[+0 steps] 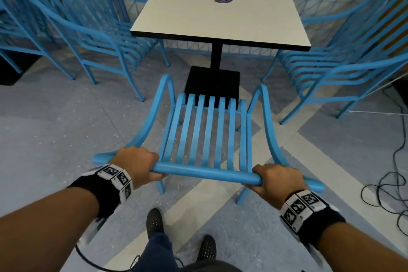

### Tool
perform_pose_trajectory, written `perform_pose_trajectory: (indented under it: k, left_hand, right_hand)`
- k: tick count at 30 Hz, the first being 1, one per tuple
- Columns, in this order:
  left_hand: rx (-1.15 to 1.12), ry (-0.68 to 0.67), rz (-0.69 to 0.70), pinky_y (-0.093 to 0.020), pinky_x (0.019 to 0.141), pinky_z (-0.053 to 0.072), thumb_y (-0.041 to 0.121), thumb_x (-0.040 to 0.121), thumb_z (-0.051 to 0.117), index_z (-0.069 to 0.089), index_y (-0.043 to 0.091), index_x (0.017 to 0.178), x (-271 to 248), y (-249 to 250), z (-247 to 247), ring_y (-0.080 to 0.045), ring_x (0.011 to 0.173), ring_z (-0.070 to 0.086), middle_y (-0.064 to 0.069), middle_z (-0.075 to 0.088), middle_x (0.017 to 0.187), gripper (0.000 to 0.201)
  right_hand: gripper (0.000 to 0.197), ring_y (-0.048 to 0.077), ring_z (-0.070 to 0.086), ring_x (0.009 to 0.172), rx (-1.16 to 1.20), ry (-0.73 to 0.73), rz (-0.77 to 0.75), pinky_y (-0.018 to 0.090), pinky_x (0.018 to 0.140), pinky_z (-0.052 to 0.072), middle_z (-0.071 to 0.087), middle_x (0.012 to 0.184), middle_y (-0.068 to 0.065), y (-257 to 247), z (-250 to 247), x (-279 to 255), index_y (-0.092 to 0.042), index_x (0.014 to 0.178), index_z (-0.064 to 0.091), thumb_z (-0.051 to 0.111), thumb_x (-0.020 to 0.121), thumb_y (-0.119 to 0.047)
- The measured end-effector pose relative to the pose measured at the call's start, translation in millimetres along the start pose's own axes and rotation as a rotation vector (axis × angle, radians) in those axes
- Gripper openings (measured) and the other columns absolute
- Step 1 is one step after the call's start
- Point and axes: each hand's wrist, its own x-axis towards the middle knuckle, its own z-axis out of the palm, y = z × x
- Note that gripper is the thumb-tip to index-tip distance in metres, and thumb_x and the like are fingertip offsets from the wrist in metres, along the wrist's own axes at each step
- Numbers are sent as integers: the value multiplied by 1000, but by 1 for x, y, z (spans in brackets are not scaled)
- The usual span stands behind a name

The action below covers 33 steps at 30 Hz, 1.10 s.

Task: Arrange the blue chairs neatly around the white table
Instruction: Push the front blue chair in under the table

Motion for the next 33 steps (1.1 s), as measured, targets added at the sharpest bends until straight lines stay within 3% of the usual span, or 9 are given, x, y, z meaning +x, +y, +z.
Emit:
perform_pose_trajectory:
  k: [3, 9, 12, 19, 24, 29, 33]
  left_hand:
    - [9, 6, -7, -37, 97, 59, 69, 90, 53, 67, 33, 122, 8, -2, -4, -22, 111, 73, 3, 77, 116, 50]
    - [33, 36, 2, -37, 94, 56, 58, 95, 54, 67, 25, 111, 47, 1, -32, -27, 110, 71, -1, 76, 114, 39]
    - [19, 45, 13, -37, 92, 57, 56, 96, 55, 68, 24, 108, 70, -2, -46, -28, 108, 71, -3, 76, 112, 37]
    - [-2, 69, 3, -38, 90, 57, 56, 94, 57, 70, 25, 108, 122, -28, -81, -29, 108, 70, -4, 75, 111, 36]
    - [7, 76, 17, -37, 87, 58, 57, 94, 56, 70, 26, 105, 143, -43, -95, -26, 103, 72, 0, 73, 98, 35]
    - [40, 100, 77, -36, 86, 57, 57, 95, 55, 69, 28, 104, 153, -47, -104, -24, 102, 72, 2, 74, 108, 34]
    - [55, 84, 127, -36, 87, 58, 57, 96, 52, 68, 31, 108, 154, -50, -99, -20, 100, 71, 4, 72, 108, 34]
  right_hand:
    - [49, 18, 63, 80, -48, 10, -33, 31, 62, 42, 66, 84, -7, 4, -4, 11, -29, 94, 59, 37, 82, -72]
    - [48, 17, 48, 69, -66, -10, 54, 31, 64, 42, 55, 74, -8, 20, -25, 58, -29, 91, 58, 39, 81, -72]
    - [43, 19, 46, 67, -72, -2, 82, 34, 67, 45, 54, 71, -6, 27, -34, 84, -31, 81, 53, 40, 80, -72]
    - [48, 21, 51, 65, -50, 16, 118, 33, 65, 50, 57, 68, -6, 23, -52, 138, -30, 83, 58, 40, 78, -75]
    - [50, 19, 57, 69, -24, 5, 135, 34, 67, 53, 60, 71, -8, 20, -62, 159, -31, 82, 58, 39, 77, -77]
    - [51, 17, 56, 70, -24, -15, 171, 33, 67, 52, 58, 73, -9, 18, -73, 166, -31, 86, 61, 40, 76, -77]
    - [49, 19, 62, 82, -5, -85, 186, 33, 69, 49, 61, 81, -7, 13, -76, 162, -31, 92, 62, 43, 78, -75]
